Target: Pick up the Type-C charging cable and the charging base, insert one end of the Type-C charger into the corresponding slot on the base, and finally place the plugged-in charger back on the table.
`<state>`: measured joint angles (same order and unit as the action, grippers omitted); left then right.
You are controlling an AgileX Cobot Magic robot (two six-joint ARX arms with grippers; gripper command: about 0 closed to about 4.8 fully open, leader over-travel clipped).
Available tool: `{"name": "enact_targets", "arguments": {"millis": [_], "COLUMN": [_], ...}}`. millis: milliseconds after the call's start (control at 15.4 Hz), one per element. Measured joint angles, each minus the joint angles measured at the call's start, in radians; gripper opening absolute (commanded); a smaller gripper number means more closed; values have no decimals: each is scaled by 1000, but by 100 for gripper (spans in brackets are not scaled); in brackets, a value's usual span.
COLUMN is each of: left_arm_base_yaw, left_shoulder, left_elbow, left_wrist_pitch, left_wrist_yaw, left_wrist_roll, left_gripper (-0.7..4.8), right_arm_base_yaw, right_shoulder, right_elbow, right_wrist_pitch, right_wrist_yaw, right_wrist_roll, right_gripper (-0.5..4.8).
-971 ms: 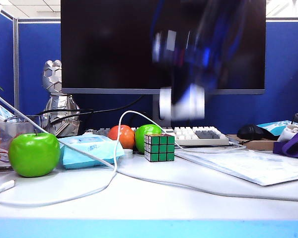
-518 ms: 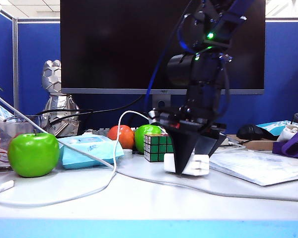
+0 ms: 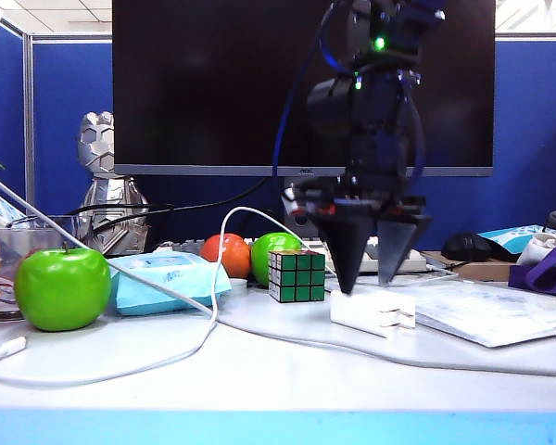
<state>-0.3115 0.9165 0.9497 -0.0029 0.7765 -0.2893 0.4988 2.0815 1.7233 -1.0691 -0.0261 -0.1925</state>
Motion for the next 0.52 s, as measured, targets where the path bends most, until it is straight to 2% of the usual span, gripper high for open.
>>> {"name": "enact_targets", "arguments": {"millis": [194, 518], "left_arm_base_yaw": [0, 0], "left_shoulder": [0, 0], "left_elbow": [0, 0], "left_wrist_pitch": [0, 0], "left_wrist_yaw": [0, 1], "left_wrist_roll": [0, 0], "left_gripper": [-5, -5], "right_arm_base_yaw": [0, 0], "right_shoulder": [11, 79], "right_elbow": [4, 5], "right_wrist_pitch": [-23, -33], "right_wrist_yaw": [-71, -77], "right_wrist_roll": [1, 3], "right_gripper": [325, 324]}}
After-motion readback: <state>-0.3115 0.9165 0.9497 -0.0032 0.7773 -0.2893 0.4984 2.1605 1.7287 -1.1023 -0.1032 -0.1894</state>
